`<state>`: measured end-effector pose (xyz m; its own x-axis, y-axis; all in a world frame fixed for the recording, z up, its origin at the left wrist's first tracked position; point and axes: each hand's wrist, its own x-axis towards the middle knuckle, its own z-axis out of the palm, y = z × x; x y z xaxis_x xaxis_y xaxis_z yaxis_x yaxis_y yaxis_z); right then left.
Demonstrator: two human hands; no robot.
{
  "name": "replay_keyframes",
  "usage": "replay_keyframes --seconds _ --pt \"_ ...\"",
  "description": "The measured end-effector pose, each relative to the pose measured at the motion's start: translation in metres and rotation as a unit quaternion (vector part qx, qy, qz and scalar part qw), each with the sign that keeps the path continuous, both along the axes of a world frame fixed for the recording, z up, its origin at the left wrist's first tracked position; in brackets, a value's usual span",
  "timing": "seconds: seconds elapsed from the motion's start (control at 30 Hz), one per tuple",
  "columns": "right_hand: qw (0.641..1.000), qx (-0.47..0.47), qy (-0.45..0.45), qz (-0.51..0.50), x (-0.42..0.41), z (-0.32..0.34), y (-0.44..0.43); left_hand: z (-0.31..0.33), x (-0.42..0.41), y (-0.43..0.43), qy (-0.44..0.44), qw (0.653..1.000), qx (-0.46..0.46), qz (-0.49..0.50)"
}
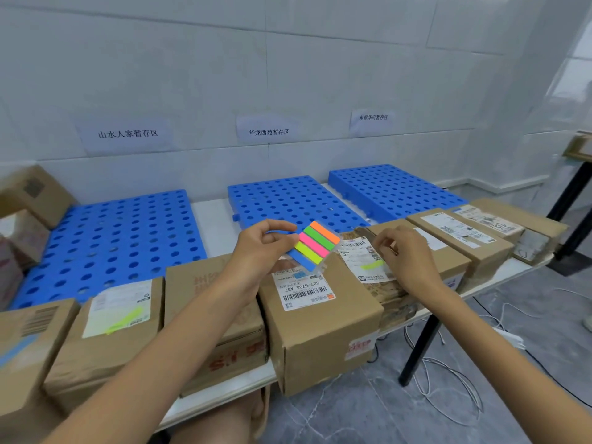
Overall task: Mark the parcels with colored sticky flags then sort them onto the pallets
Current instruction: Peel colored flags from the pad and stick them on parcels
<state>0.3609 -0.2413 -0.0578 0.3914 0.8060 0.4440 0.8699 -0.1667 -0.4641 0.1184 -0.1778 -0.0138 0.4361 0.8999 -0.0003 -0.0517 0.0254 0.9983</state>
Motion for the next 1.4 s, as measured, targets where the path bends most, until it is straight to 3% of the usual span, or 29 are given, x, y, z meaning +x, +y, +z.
replay_keyframes --seconds 0.13,0.27,0.4,0.67,0.87,1.2,1.4 --pt "0.984 0.114 0.027 0.136 -0.038 0.035 -0.013 0.000 -0.001 -0.003 0.004 1.000 0.000 -0.015" --pt "0.962 0.086 -0.092 0.242 -0.071 0.050 -0.014 0.002 -0.002 -0.007 -0.006 1.000 0.000 -0.022" --pt "0.941 0.090 -0.230 0.232 -0.078 0.040 -0.006 0.003 -0.004 -0.009 -0.011 1.000 0.001 -0.025" --pt "0.943 0.154 -0.197 0.218 -0.078 0.043 -0.006 0.003 -0.007 -0.009 -0.009 1.000 -0.002 -0.028" --pt "0.951 0.147 -0.146 0.229 -0.079 0.052 -0.007 0.003 -0.005 -0.011 -0.012 0.999 -0.014 -0.048" --pt "0.945 0.160 -0.143 0.248 -0.077 0.050 -0.009 0.004 0.008 -0.011 0.017 0.997 -0.015 -0.077" --pt "0.953 0.118 -0.050 0.273 -0.058 0.055 -0.018 0.002 0.019 -0.003 0.017 0.999 0.003 -0.048"
